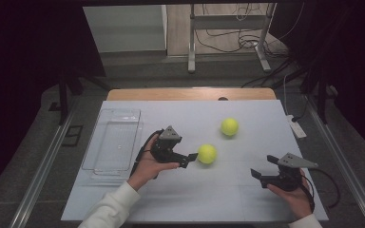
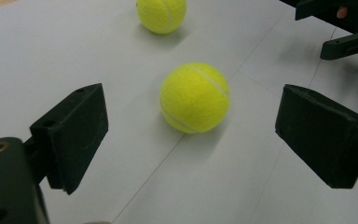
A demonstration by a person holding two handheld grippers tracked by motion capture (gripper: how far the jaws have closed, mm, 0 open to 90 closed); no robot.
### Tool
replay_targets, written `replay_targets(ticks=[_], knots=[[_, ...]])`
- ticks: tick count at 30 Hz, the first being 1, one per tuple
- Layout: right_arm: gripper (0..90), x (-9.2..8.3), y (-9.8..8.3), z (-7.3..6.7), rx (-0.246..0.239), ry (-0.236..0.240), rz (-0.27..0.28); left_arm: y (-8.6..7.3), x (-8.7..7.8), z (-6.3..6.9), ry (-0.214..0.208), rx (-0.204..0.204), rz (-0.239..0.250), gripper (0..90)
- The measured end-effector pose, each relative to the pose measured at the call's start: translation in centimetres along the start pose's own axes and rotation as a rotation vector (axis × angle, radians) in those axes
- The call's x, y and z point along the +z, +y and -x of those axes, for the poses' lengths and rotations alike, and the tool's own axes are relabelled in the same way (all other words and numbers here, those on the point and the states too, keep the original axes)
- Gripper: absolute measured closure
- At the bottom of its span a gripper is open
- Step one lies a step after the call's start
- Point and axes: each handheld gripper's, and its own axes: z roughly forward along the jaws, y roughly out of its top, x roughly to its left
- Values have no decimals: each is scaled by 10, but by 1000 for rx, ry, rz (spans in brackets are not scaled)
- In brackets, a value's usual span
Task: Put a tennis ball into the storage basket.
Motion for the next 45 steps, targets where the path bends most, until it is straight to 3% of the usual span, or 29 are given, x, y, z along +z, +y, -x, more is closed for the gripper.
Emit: replay_targets(ticks=[13, 16, 25, 33, 45], knots=[[123, 0, 0, 0, 2, -2, 1, 5, 9, 2, 3, 10, -9, 105], [123, 0, 0, 0, -3, 4, 5, 7, 10, 4, 27, 19, -11, 106], [123, 0, 0, 0, -3, 7, 4, 14, 18, 5, 10, 17, -10, 104], [123, 0, -1, 0, -4, 6, -2, 19, 31, 6, -18, 28, -49, 102], [123, 1, -2, 1, 1, 2, -9, 27, 44, 6, -51, 35, -68, 98]])
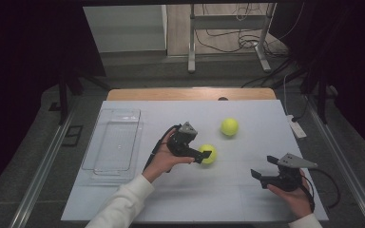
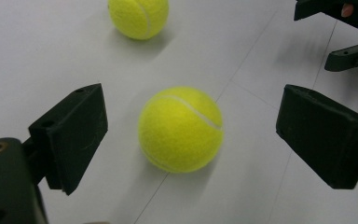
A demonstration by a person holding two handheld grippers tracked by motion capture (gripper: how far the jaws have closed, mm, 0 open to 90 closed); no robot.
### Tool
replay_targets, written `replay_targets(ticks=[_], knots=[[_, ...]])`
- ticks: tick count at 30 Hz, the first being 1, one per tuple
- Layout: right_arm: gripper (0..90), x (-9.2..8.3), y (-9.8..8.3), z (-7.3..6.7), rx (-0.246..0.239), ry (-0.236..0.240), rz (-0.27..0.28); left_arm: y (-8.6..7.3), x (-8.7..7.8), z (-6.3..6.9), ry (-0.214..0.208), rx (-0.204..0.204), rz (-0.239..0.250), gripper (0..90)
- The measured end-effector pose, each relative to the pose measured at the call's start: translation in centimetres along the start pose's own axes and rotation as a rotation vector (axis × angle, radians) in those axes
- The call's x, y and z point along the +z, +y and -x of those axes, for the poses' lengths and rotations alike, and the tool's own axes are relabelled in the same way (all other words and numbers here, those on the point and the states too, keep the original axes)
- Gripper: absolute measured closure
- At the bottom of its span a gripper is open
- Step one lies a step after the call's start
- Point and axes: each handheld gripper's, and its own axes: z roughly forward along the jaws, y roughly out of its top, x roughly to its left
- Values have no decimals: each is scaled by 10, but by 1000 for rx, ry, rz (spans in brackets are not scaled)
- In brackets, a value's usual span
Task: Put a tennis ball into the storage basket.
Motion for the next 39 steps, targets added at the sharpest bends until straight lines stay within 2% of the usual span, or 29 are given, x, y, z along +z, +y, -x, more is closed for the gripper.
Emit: replay_targets(ticks=[12, 23, 39], knots=[[124, 1, -2, -1, 2, -8, -11, 6, 18, -2, -27, 9, -43, 97], [124, 3, -3, -1, 1, -8, -22, 4, 30, -4, -6, 14, -94, 88], [124, 3, -3, -2, -1, -1, -24, -2, 49, -4, -5, 13, -166, 73]])
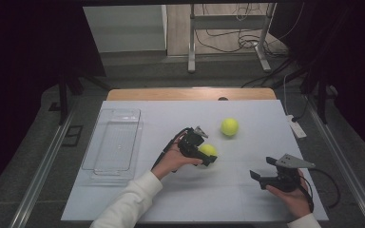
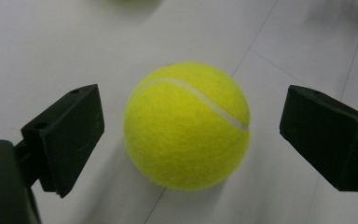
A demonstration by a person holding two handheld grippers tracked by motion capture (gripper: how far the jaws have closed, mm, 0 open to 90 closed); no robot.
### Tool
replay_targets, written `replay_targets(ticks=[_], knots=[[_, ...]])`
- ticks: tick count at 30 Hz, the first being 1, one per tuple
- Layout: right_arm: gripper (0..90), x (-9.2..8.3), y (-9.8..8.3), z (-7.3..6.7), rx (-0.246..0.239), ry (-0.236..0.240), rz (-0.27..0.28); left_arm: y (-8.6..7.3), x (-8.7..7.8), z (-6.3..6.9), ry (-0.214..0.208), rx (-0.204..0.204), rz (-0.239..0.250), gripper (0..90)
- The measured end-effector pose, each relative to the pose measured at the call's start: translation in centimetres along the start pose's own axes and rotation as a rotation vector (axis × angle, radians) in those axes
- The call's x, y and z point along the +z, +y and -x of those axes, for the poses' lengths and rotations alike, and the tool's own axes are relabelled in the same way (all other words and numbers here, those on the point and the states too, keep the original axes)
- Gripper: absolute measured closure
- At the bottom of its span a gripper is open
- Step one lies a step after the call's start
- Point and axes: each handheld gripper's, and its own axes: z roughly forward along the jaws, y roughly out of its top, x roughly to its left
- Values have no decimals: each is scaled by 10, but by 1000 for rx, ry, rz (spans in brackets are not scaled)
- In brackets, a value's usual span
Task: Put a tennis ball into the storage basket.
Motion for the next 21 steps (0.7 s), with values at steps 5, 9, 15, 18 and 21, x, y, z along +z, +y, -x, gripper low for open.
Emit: replay_targets(ticks=[5, 9, 15, 18, 21], knots=[[124, 0, 0, 0, 0, 1, -1, -1, 5, -1, 5, -3, -13, 71], [124, 0, 0, 0, 0, 2, 0, -1, 7, -1, 9, -1, -22, 71], [124, 0, 0, 0, -1, 2, -2, -2, 10, -1, 22, -1, -28, 75], [124, 0, 0, 0, -2, 2, -2, -2, 10, -1, 29, 1, -29, 101], [124, 0, 0, 0, -1, 2, -2, -3, 10, 0, 35, 9, -31, 175]])
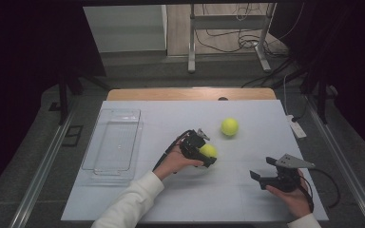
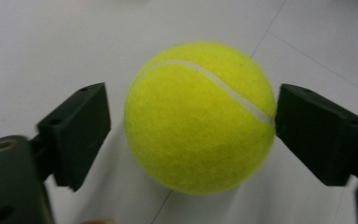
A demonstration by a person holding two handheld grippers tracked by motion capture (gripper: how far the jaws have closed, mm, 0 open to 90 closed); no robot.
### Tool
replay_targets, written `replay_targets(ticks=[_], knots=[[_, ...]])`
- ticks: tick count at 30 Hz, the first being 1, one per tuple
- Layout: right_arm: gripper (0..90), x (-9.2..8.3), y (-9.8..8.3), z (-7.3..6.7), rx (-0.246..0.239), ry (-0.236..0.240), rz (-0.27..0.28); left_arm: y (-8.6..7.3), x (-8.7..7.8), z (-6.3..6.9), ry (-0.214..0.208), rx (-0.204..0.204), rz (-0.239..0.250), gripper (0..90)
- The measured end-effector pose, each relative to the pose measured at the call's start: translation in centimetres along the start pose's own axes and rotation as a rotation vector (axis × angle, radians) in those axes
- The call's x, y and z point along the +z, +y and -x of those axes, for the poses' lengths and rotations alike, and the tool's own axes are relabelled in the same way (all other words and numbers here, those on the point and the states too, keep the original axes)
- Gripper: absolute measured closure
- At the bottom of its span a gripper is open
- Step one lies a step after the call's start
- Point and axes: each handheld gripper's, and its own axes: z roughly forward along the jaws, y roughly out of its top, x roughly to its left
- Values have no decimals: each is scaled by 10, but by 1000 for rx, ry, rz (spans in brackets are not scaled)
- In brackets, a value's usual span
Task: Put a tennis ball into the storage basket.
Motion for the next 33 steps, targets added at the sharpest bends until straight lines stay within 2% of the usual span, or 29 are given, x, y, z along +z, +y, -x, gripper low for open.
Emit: replay_targets(ticks=[1, 3, 10, 13, 25, 33], knots=[[124, 0, 0, 0, 0, 0, 0, 0, 1, 1, 5, 2, -2, 175], [124, 0, 0, 0, 0, 0, 1, 0, 0, 1, -4, 0, 0, 256], [124, 0, 0, 0, -1, -1, 2, 0, -1, 3, 17, 17, -4, 264], [124, -1, 0, 0, -2, -1, 3, 1, -4, 2, 19, 12, 3, 265], [124, -1, 0, 0, -4, -2, 4, 1, -21, 0, 18, -3, 66, 266], [124, -1, 0, 0, -5, -6, 2, 2, -35, 3, 18, 6, 109, 266]])
